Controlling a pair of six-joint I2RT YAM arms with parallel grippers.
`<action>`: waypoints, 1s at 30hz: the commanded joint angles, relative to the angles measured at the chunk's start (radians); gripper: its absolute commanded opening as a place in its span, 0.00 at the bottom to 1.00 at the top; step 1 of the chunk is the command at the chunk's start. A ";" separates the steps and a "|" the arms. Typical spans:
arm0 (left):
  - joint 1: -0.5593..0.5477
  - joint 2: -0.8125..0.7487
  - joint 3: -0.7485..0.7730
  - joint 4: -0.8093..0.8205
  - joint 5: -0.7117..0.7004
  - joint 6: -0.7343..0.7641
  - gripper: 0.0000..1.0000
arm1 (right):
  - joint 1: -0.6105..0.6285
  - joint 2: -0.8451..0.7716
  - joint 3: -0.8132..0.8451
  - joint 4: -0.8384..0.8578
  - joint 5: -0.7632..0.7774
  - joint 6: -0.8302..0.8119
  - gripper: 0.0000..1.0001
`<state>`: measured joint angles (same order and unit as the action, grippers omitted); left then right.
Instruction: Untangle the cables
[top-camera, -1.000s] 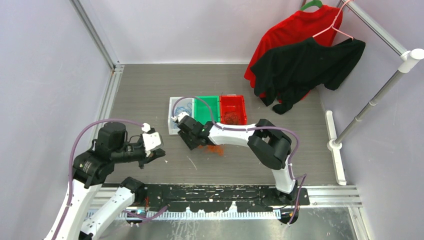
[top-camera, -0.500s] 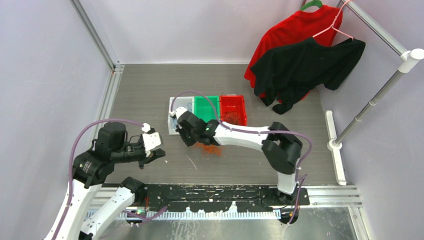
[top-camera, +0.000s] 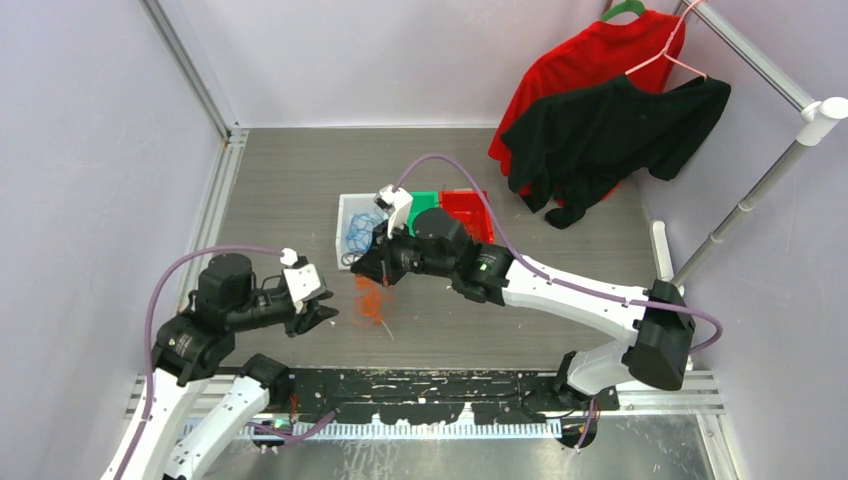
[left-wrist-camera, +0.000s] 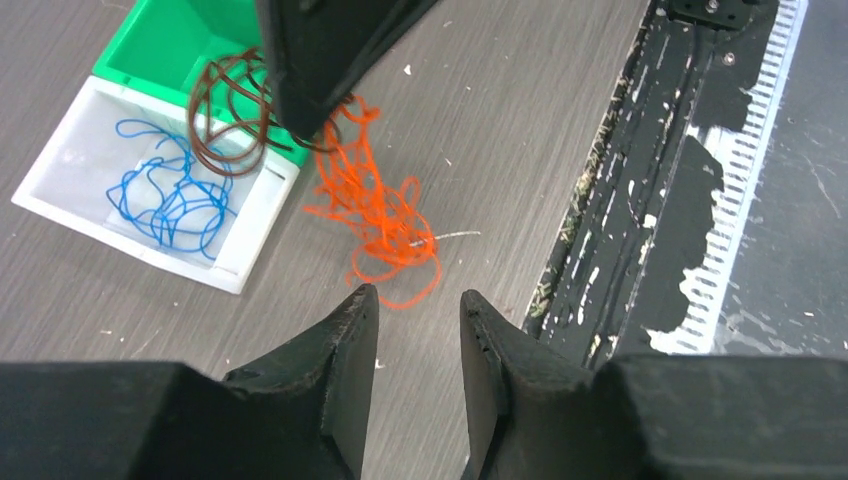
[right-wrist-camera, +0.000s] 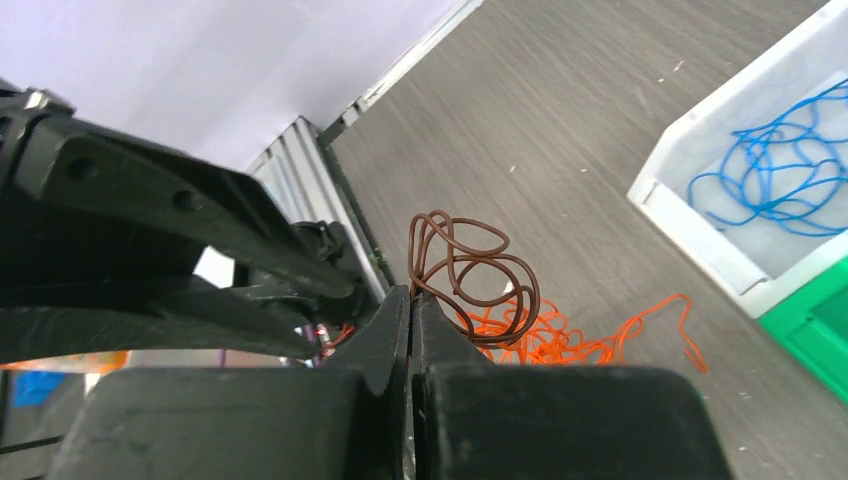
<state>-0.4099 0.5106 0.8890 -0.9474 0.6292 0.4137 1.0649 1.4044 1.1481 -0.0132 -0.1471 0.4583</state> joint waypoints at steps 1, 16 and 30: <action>0.005 0.009 -0.033 0.209 0.037 -0.114 0.37 | -0.003 -0.046 -0.037 0.158 -0.075 0.126 0.01; 0.005 0.048 -0.129 0.418 0.045 -0.173 0.33 | -0.003 -0.065 -0.068 0.383 -0.113 0.320 0.01; 0.005 -0.065 -0.201 0.381 -0.073 -0.079 0.00 | -0.078 -0.268 -0.167 0.298 0.033 0.293 0.03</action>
<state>-0.4099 0.4850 0.7040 -0.5552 0.5819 0.2592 1.0279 1.2385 1.0012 0.2707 -0.1814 0.7654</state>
